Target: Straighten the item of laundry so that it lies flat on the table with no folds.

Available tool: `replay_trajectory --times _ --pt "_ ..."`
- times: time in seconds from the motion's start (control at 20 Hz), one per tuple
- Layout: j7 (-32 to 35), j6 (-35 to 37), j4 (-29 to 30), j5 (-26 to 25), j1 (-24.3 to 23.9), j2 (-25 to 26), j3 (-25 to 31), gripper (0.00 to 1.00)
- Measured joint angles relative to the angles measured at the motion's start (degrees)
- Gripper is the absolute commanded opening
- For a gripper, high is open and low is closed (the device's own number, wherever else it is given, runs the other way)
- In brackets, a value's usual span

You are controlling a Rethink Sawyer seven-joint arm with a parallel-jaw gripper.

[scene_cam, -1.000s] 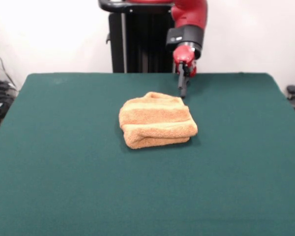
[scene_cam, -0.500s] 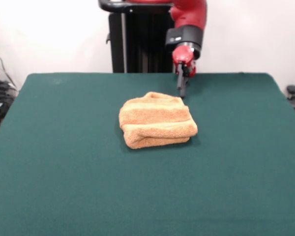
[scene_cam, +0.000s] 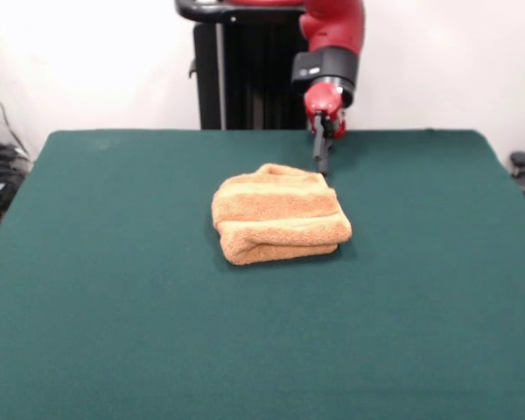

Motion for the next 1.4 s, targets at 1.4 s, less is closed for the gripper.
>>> replay_trajectory --times 1.4 --pt "0.0 -3.5 -0.6 0.0 -3.2 0.7 0.0 1.00"
